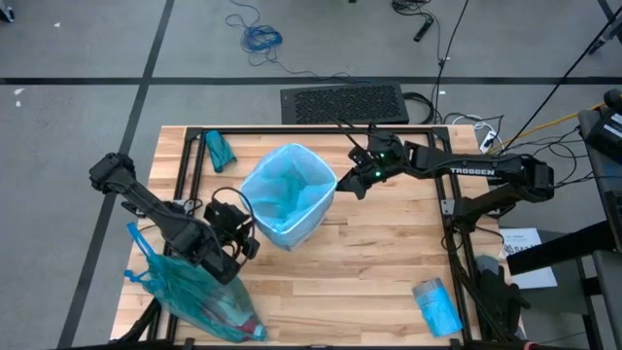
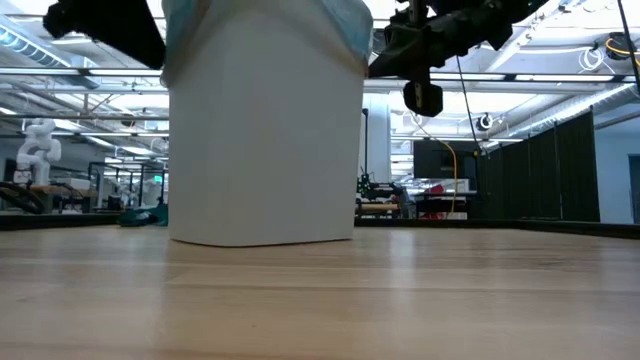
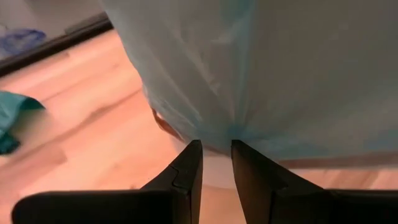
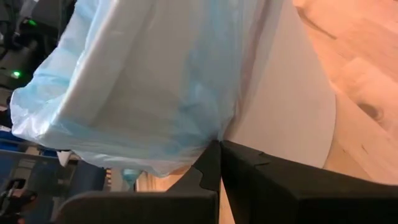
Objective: Place trash/remove bag and relplace
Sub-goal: Insert the new blue trash bag into the white trash bin
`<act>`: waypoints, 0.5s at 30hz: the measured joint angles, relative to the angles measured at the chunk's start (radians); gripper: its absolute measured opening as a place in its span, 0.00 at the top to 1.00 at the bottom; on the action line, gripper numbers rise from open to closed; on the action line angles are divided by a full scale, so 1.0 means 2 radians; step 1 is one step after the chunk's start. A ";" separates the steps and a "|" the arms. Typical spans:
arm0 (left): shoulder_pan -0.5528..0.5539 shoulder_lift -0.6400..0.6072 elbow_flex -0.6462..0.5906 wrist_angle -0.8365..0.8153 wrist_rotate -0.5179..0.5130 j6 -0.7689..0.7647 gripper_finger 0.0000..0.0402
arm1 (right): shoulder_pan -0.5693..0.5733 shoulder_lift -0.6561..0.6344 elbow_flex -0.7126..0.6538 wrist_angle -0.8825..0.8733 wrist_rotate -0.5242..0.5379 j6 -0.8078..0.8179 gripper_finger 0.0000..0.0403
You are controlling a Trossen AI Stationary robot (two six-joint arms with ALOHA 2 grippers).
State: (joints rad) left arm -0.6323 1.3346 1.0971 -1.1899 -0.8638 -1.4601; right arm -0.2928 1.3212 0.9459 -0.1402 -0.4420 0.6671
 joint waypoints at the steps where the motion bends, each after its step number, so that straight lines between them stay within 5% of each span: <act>1: 0.000 0.000 -0.007 0.011 0.001 0.000 0.79 | 0.000 0.000 0.000 -0.001 0.001 -0.001 1.00; 15: 0.000 0.000 -0.031 0.043 0.004 0.000 0.79 | 0.003 0.031 0.000 -0.014 0.013 -0.020 1.00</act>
State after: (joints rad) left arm -0.6323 1.3346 1.0357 -1.1048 -0.8566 -1.4602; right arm -0.2862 1.3830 0.9459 -0.1687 -0.4152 0.6273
